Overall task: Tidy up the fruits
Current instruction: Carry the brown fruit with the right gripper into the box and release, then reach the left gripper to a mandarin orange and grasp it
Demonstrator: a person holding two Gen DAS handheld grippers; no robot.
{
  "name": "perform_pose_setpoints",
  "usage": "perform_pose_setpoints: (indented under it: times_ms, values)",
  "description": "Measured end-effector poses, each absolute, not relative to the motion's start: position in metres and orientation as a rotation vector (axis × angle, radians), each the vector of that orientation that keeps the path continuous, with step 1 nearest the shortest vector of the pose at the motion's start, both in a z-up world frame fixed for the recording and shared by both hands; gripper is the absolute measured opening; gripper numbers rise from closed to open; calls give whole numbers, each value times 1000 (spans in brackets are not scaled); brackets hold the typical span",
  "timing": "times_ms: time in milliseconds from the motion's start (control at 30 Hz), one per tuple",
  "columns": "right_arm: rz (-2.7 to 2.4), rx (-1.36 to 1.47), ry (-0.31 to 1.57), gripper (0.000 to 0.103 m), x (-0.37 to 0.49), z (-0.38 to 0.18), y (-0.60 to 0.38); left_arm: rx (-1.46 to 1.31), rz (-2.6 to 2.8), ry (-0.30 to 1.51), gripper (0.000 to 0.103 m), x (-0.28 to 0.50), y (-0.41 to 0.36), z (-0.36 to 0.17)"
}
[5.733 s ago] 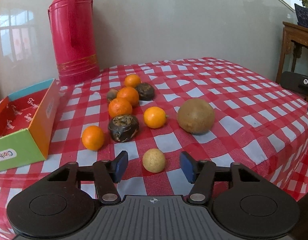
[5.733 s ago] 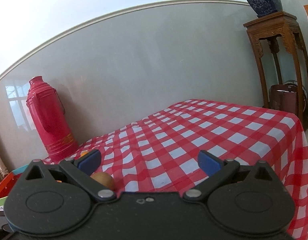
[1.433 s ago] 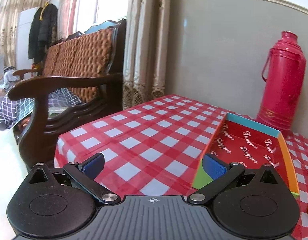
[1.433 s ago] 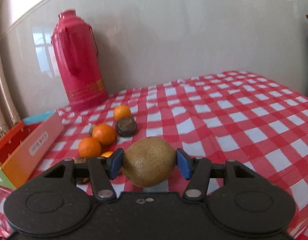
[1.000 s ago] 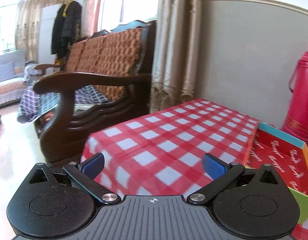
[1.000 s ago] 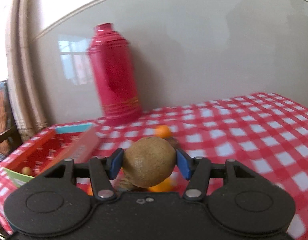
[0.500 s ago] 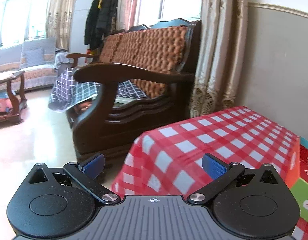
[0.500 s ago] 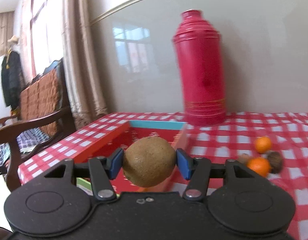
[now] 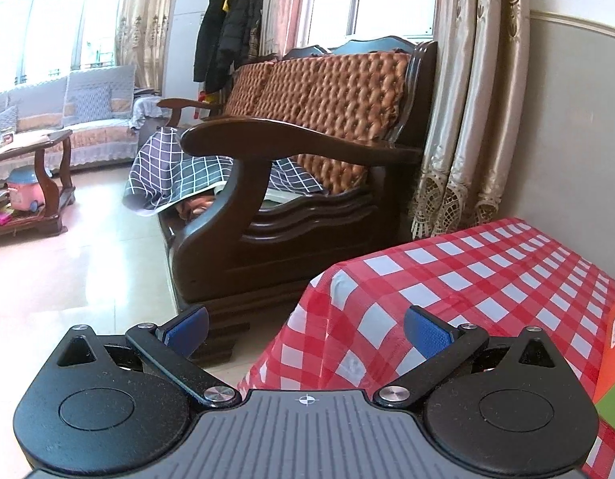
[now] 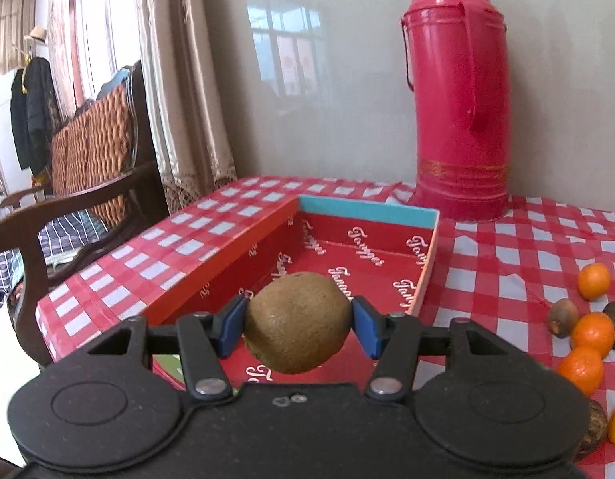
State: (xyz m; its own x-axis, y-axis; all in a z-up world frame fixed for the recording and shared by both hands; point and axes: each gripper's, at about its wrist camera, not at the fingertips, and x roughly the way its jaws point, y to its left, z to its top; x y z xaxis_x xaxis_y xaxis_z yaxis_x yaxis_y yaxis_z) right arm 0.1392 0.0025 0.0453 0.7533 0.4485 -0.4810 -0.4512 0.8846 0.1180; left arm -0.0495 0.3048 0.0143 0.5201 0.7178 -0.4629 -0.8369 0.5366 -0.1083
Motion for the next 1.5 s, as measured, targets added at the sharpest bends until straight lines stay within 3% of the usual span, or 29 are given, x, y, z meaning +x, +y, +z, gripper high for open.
perform_pose_setpoints:
  times_ms: [400, 433, 533, 700, 1000, 1167, 1233, 1500]
  values:
    - [495, -71, 628, 50, 150, 35, 16, -333, 952, 387, 103, -49, 304, 15]
    - [501, -79, 631, 51, 150, 35, 17, -331, 951, 387, 103, -48, 303, 15]
    - [508, -54, 593, 78, 145, 39, 14, -331, 946, 385, 103, -47, 301, 17]
    - [511, -23, 455, 75, 130, 55, -4, -328, 931, 383, 103, -45, 297, 19]
    - [338, 26, 294, 86, 108, 71, -77, -278, 878, 367, 103, -36, 273, 26]
    - [172, 39, 234, 89, 93, 65, -127, -233, 806, 382, 103, -24, 251, 31]
    - [87, 36, 215, 97, 90, 59, -146, -204, 778, 383, 103, -18, 238, 33]
    - [-193, 126, 165, 98, 66, 33, -217, -35, 582, 336, 103, 4, 158, 45]
